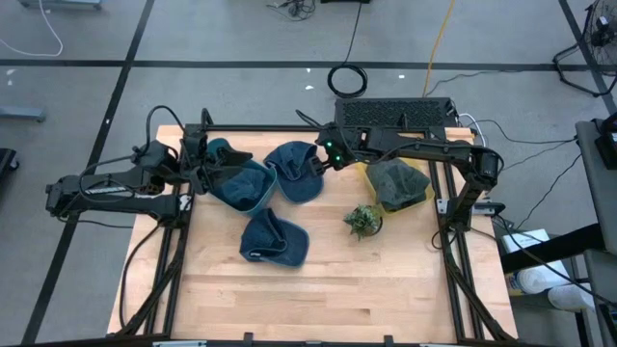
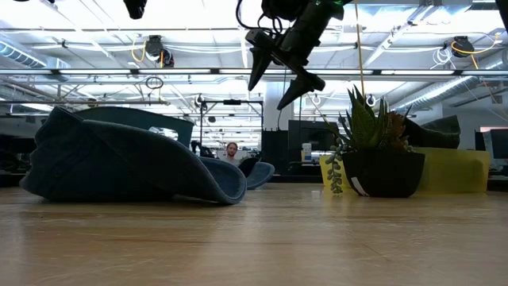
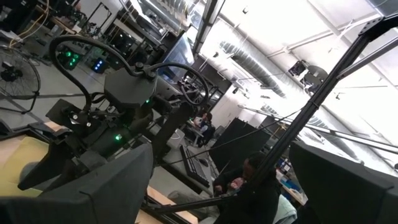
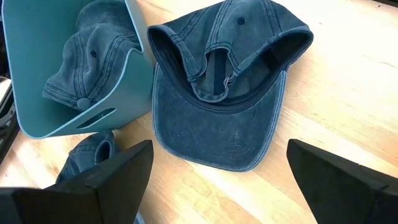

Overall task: Pick & Place hat
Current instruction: Put the top blue cap into the blue bin

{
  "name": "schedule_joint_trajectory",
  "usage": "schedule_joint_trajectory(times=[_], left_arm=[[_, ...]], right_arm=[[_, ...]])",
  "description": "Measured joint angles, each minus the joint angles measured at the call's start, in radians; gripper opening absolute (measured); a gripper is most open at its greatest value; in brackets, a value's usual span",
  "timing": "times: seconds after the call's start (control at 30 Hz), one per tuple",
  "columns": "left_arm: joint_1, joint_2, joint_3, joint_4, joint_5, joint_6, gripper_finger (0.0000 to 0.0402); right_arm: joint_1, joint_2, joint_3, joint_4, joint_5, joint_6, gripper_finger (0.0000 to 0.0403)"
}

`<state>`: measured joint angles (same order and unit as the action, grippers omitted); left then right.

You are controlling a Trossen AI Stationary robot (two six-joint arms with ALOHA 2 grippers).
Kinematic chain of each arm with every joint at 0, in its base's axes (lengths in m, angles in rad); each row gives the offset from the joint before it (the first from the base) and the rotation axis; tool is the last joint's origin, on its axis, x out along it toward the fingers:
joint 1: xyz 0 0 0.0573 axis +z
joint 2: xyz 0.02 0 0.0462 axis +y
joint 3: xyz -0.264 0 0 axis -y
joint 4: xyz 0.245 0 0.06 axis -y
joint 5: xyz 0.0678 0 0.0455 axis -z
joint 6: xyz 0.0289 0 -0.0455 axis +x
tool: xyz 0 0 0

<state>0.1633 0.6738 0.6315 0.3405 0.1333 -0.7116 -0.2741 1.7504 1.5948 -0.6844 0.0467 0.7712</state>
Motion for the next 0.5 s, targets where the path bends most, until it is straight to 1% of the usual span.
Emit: schedule_joint_trajectory(times=[0.27, 0.4, 0.5], left_arm=[[0.000, 0.000, 0.000, 0.000, -0.001, -0.001, 0.0386], [0.000, 0.000, 0.000, 0.001, -0.001, -0.014, 0.0386], [0.000, 0.000, 0.000, 0.001, -0.001, -0.016, 0.0386]], right_arm=[[0.000, 0.000, 0.000, 0.011, 0.000, 0.009, 0.0359], [-0.007, 0.000, 0.000, -0.028, -0.002, 0.056, 0.0359], [-0.024, 0.000, 0.000, -0.068, -0.009, 0.062, 0.0359]])
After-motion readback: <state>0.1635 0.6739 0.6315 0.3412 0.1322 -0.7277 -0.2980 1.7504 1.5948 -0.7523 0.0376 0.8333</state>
